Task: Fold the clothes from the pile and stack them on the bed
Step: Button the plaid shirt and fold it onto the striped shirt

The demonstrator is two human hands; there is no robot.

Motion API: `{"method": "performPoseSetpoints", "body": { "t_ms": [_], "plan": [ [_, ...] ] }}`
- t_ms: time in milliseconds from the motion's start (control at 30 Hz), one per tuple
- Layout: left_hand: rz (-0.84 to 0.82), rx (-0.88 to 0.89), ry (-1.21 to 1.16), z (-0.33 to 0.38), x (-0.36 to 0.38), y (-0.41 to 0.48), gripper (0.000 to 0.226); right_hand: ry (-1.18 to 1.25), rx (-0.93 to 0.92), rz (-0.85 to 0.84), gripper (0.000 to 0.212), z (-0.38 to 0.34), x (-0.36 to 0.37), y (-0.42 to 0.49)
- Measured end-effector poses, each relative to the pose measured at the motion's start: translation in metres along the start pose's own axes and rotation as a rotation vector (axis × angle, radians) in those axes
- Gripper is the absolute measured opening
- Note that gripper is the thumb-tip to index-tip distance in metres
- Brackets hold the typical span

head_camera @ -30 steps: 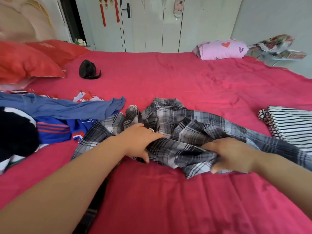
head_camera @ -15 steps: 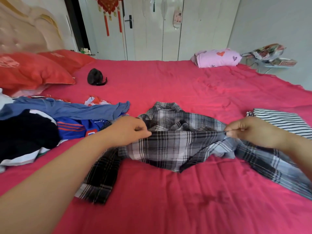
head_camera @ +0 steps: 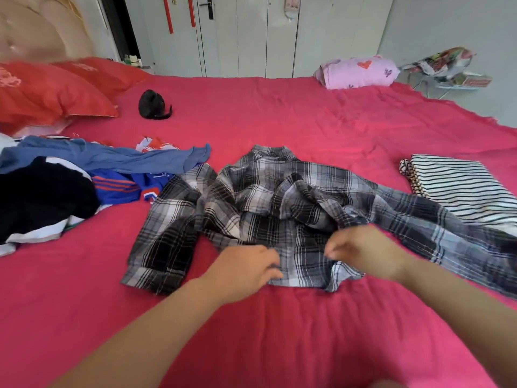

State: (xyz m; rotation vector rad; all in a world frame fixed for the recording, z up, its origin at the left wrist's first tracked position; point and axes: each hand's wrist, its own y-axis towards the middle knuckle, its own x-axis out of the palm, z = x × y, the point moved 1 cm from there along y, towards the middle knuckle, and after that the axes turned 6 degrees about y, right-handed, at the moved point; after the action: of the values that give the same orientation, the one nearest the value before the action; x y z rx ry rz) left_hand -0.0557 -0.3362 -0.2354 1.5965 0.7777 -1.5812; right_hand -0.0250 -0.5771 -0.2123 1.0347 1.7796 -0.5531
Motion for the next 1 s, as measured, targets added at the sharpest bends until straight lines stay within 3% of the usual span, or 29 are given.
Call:
{"method": "performPoseSetpoints", "body": {
  "t_ms": [100,133,200,300,400,533,633,733,833,900,1000],
  "plan": [
    [-0.198,-0.05,-0.053,0.004,0.025,-0.001,0.056,-0.289,-0.024,-0.254,0.042,0.0,0.033,-0.007],
    [-0.195,-0.068,-0.085,0.004,0.028,0.001,0.062,-0.436,-0.019,-0.282,0.046,0.005,0.039,-0.007],
    [-0.161,-0.08,-0.111,0.006,0.03,0.006,0.071,-0.585,-0.05,-0.226,0.031,0.005,0.037,-0.006],
    [-0.093,-0.114,-0.03,0.012,0.028,0.015,0.087,-0.335,-0.065,-0.013,0.016,-0.005,0.009,-0.003],
    [0.011,-0.273,0.045,0.022,0.019,0.027,0.095,0.063,-0.063,0.102,0.021,-0.024,-0.031,-0.008],
    [0.309,-0.365,-0.091,0.026,-0.005,0.041,0.053,0.321,-0.076,0.129,0.021,-0.035,-0.054,-0.018],
    [0.399,-0.355,-0.242,0.014,-0.026,0.032,0.041,0.323,-0.087,0.164,0.06,-0.032,-0.061,-0.029],
    [0.419,-0.256,-0.266,-0.01,-0.05,0.008,0.035,0.321,-0.087,0.204,0.047,-0.031,-0.068,-0.041],
    [0.358,-0.112,-0.301,-0.028,-0.079,-0.026,0.038,0.249,-0.13,0.112,0.027,-0.042,-0.068,-0.052],
    [0.186,-0.053,-0.353,-0.031,-0.093,-0.051,0.042,0.178,-0.159,0.002,0.013,-0.052,-0.062,-0.061],
    [-0.126,0.035,-0.229,-0.027,-0.099,-0.088,0.036,0.036,-0.118,-0.198,0.017,-0.06,-0.043,-0.077]
  ]
}}
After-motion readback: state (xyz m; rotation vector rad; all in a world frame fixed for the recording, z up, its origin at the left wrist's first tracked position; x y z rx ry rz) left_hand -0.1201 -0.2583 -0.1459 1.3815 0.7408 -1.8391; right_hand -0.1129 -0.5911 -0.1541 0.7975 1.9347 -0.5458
